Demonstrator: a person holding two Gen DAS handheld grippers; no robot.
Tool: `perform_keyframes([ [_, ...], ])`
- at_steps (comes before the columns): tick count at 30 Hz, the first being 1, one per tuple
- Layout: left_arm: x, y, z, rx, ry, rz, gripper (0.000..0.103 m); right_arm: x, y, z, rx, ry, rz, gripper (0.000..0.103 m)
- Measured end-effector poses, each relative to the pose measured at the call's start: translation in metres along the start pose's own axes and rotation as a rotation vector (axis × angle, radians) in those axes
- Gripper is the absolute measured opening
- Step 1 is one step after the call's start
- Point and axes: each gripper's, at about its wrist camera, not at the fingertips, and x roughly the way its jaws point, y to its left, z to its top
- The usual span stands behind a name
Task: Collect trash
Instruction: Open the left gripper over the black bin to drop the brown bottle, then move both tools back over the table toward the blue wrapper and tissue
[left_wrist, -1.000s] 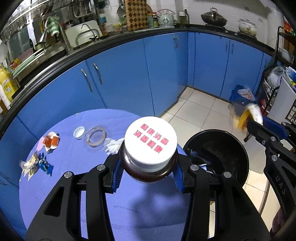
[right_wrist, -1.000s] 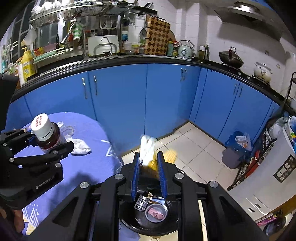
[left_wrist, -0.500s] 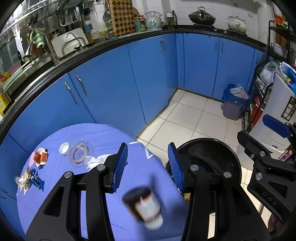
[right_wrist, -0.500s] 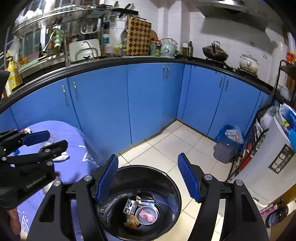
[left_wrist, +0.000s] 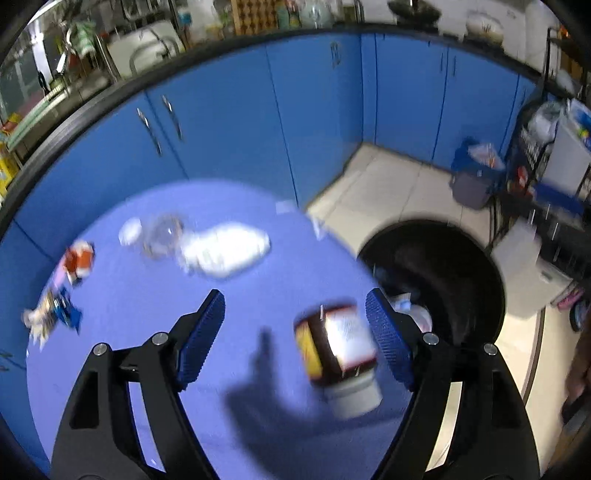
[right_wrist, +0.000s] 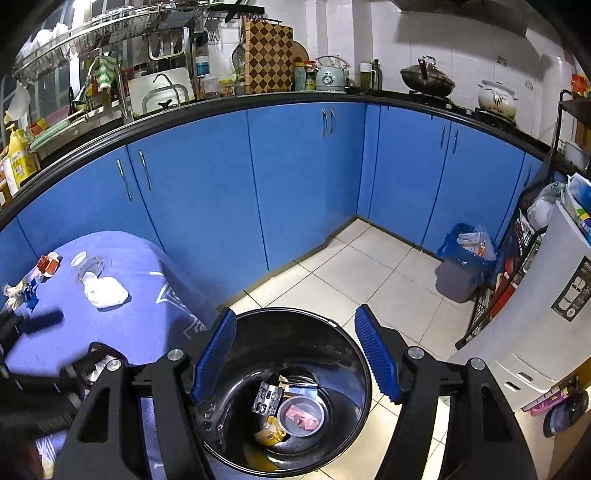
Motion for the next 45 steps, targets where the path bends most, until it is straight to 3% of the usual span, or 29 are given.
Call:
perform_keyframes([
  [2, 0.006, -0.004, -0.008, 0.010, 0.018, 0.004, 0.078, 0.001, 0.000, -0.001, -0.001, 0.000, 0.005, 0.065],
  [5, 0.013, -0.010, -0.014, 0.023, 0.050, -0.009, 0.070, 0.001, 0.002, -0.003, -0.012, 0.004, -0.002, 0.065],
  [6, 0.014, -0.013, -0.016, 0.032, 0.051, -0.010, 0.057, 0.000, 0.002, -0.004, -0.012, 0.004, -0.002, 0.065],
  [7, 0.015, -0.014, -0.017, 0.037, 0.058, -0.015, 0.052, 0.000, 0.001, -0.005, -0.009, 0.004, -0.002, 0.065],
  [12, 0.013, -0.017, -0.012, 0.038, 0.049, -0.039, 0.050, -0.002, -0.003, -0.004, -0.006, -0.005, -0.012, 0.065],
  [21, 0.002, -0.043, 0.030, 0.080, -0.040, -0.055, 0.048, -0.004, -0.012, -0.002, 0.007, -0.011, -0.016, 0.065],
  [31, 0.004, -0.061, 0.054, 0.102, -0.077, -0.057, 0.047, -0.001, -0.023, -0.002, 0.022, -0.010, -0.027, 0.065],
  [45, 0.004, -0.047, 0.049, 0.061, -0.065, -0.048, 0.048, -0.004, -0.013, -0.002, -0.001, -0.010, -0.014, 0.065],
])
